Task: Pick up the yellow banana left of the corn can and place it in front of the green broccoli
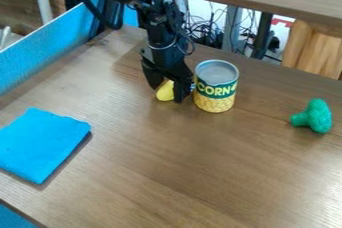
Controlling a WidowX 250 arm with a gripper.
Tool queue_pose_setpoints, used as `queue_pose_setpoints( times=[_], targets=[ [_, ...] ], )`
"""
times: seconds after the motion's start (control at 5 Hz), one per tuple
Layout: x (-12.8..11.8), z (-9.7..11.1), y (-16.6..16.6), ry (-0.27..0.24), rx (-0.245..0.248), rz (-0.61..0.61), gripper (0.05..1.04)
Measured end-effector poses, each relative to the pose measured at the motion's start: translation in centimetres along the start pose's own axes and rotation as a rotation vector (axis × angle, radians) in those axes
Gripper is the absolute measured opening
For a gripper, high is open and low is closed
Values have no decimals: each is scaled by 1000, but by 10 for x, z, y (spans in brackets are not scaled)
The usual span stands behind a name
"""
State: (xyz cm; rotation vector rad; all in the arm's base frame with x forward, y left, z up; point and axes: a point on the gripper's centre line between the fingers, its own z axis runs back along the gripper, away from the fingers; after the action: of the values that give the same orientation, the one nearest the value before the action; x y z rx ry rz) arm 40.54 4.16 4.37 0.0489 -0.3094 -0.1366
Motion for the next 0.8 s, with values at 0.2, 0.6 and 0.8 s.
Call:
queue_pose_setpoints(
  times=[0.2,0.6,0.8],
  targets=[
    [13,-5,1,-16,-12,32,1000],
    [35,-11,0,-45,-35,96,1000],
    [41,-15,0,-44,-34,116,948]
  ],
)
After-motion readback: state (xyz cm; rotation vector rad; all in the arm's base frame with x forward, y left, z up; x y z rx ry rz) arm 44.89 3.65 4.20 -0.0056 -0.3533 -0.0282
